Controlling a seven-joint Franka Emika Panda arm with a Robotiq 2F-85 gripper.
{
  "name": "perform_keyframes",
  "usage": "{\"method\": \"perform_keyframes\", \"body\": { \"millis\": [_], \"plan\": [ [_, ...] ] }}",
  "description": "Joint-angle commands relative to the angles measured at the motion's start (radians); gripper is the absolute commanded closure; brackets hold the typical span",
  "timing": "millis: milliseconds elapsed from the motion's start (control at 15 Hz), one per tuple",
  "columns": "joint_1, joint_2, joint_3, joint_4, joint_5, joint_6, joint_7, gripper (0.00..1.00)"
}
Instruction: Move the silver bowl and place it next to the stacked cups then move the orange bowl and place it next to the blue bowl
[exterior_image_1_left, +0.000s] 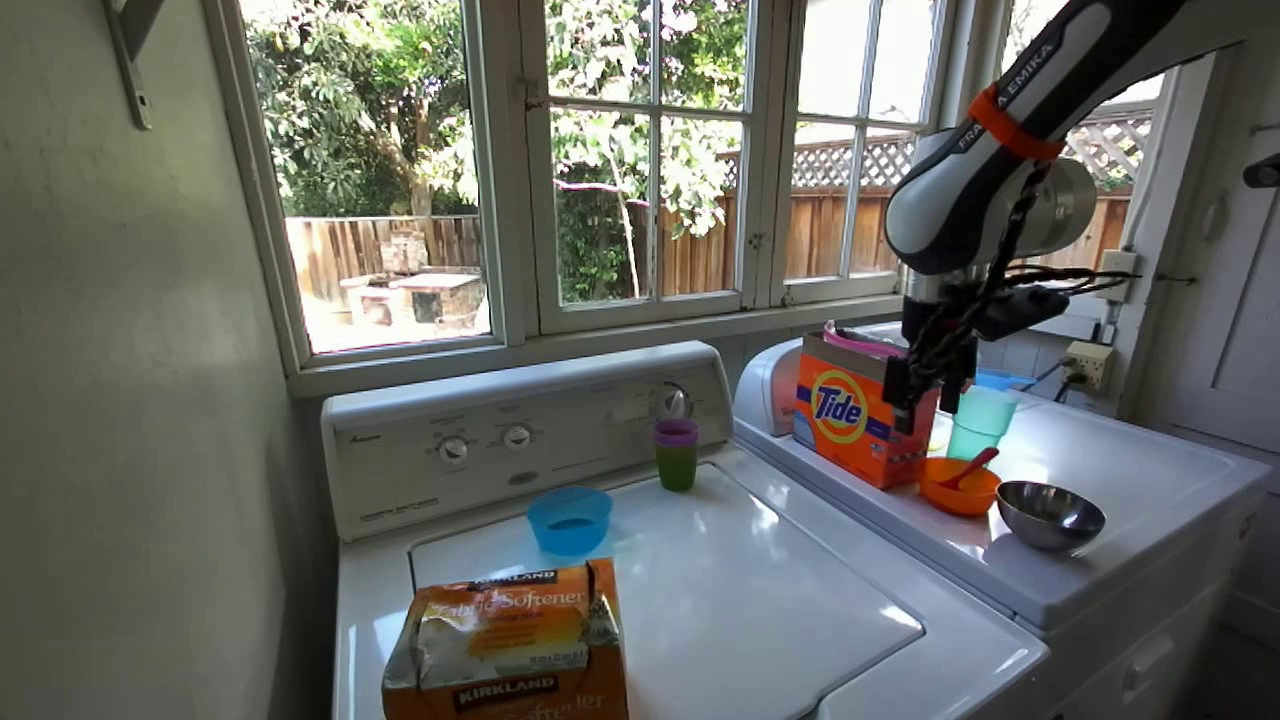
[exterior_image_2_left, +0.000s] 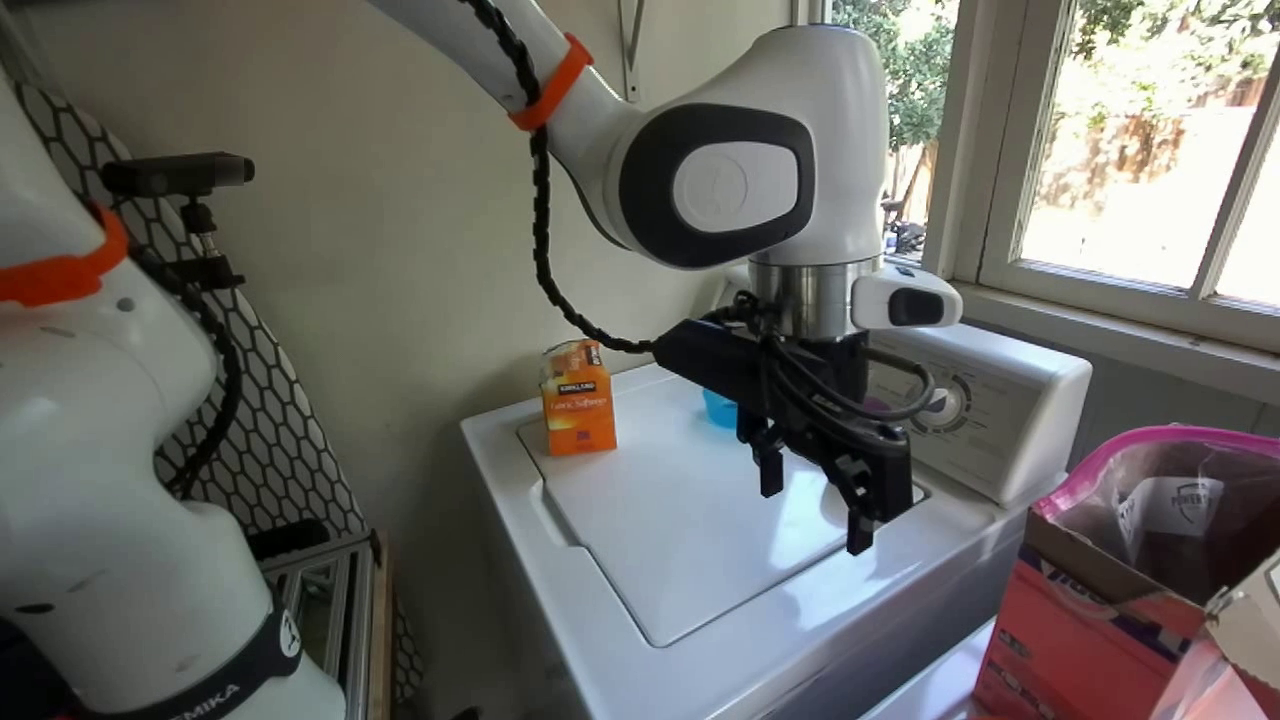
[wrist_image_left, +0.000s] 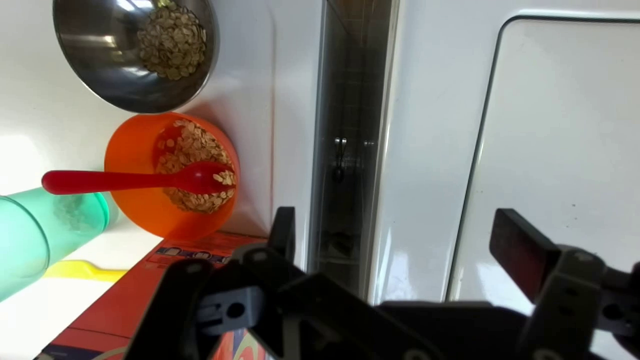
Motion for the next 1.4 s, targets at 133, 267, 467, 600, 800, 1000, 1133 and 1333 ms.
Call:
{"method": "perform_keyframes", "body": {
  "millis": [133, 267, 467, 600, 800, 1000, 1133, 1333],
  "plan": [
    [0.005, 0.001, -0.005, 0.001, 0.0, -0.002, 0.001, 0.0],
    [0.005, 0.001, -0.005, 0.001, 0.0, -0.002, 0.001, 0.0],
    [-0.021, 0.094, -0.023, 0.04, -0.102, 0.035, 0.036, 0.0],
    [-0.032, 0.147, -0.038, 0.055, -0.131, 0.04, 0.03, 0.0],
    [-0.051, 0.249, -0.065, 0.091, -0.147, 0.047, 0.037, 0.0],
    [-0.077, 0.33, -0.087, 0.124, -0.123, 0.036, 0.025, 0.0],
    [-0.094, 0.371, -0.093, 0.144, -0.1, 0.028, 0.021, 0.0],
    [-0.095, 0.343, -0.091, 0.121, -0.107, 0.025, 0.017, 0.0]
  ]
}}
